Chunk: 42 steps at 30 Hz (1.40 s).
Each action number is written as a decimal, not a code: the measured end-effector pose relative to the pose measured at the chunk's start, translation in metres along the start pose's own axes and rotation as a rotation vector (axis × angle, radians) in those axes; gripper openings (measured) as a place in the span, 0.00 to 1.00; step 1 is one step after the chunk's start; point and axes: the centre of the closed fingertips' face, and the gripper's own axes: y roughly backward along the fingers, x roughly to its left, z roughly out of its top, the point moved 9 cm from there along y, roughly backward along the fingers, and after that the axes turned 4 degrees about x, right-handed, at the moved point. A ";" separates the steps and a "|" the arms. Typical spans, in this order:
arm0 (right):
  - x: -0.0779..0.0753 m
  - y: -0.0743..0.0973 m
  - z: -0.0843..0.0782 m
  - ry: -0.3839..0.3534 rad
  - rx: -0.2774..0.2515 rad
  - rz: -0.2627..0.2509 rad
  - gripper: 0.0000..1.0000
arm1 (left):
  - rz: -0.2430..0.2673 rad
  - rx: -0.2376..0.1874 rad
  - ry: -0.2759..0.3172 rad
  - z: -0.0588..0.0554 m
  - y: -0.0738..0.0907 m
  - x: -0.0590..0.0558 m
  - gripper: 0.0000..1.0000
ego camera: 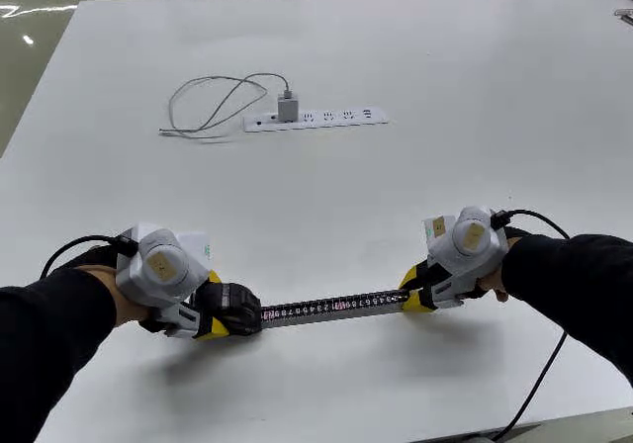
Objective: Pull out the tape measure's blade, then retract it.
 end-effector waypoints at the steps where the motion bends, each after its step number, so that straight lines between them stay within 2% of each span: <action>1: 0.000 0.000 0.000 0.000 -0.001 -0.001 0.09 | 0.000 0.000 0.000 0.000 0.000 0.000 0.31; 42: -0.003 0.009 -0.014 -0.001 0.019 -0.014 0.08 | -0.003 0.001 0.005 0.000 0.000 0.000 0.31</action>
